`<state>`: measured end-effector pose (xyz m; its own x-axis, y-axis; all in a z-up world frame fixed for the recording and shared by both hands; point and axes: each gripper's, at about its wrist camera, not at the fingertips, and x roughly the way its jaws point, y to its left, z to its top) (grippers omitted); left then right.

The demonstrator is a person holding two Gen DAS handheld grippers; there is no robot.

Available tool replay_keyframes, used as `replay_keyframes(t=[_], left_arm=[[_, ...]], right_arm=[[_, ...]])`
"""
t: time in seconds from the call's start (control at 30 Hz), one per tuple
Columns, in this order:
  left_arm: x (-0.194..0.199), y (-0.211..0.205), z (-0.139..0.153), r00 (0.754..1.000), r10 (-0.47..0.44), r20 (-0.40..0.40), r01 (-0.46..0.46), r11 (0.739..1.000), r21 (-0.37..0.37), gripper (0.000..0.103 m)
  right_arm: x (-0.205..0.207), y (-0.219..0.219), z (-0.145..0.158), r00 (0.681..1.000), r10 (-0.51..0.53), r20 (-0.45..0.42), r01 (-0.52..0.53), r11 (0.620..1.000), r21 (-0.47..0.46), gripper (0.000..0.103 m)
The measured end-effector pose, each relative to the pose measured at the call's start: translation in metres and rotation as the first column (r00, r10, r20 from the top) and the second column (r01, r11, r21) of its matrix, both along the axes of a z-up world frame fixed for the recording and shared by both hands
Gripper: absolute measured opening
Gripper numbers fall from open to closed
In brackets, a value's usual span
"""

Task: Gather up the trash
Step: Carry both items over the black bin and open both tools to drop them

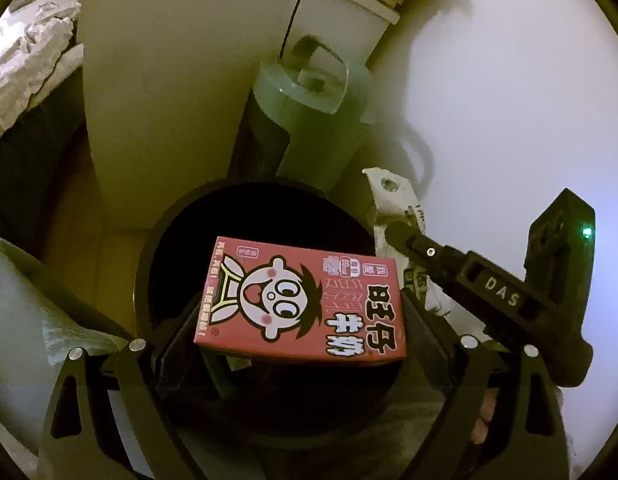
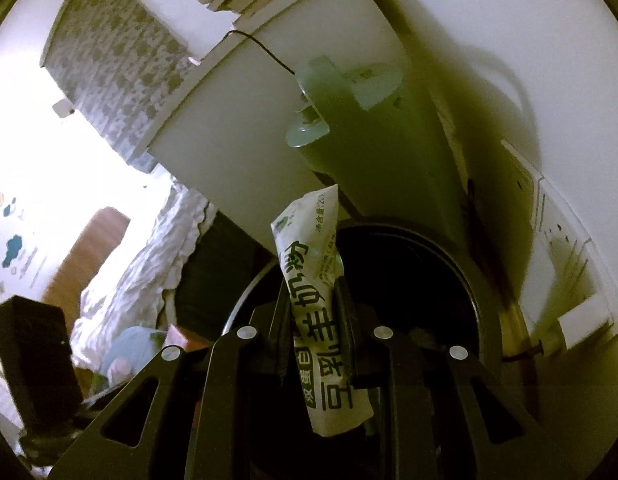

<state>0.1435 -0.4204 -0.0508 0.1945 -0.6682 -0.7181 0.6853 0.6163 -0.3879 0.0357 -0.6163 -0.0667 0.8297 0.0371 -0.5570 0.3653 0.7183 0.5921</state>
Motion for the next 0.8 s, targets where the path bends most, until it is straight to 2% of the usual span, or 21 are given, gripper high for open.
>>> replay_keyframes(t=[0.27, 0.37, 0.4, 0.57, 0.63, 0.8], left_arm=[[0.000, -0.005, -0.002, 1.000, -0.015, -0.015, 0.014, 1.000, -0.007, 0.091], [-0.002, -0.007, 0.000, 1.000, -0.029, -0.010, 0.029, 0.999, -0.022, 0.095], [-0.003, -0.007, 0.002, 0.999, -0.033, -0.006, 0.032, 0.999, -0.024, 0.096], [-0.005, -0.001, 0.011, 1.000, -0.026, -0.006, 0.025, 0.999, -0.040, 0.097], [-0.008, 0.004, 0.018, 1.000, -0.017, -0.002, 0.017, 0.998, -0.056, 0.097], [-0.019, 0.045, 0.047, 0.999, 0.038, 0.027, -0.034, 0.992, -0.124, 0.097]], right_arm=[[-0.004, -0.003, -0.002, 1.000, -0.017, 0.007, 0.017, 0.999, 0.028, 0.023], [-0.005, -0.003, -0.001, 1.000, -0.027, 0.011, 0.026, 0.999, 0.028, 0.049], [-0.007, -0.003, -0.001, 0.999, -0.041, 0.021, 0.040, 0.999, 0.030, 0.052], [-0.009, -0.006, 0.000, 0.997, -0.064, 0.036, 0.063, 0.997, 0.048, 0.052], [-0.008, -0.005, 0.000, 0.997, -0.067, 0.034, 0.065, 0.997, 0.047, 0.056], [-0.004, 0.000, 0.000, 0.998, -0.052, 0.031, 0.052, 0.998, 0.030, 0.057]])
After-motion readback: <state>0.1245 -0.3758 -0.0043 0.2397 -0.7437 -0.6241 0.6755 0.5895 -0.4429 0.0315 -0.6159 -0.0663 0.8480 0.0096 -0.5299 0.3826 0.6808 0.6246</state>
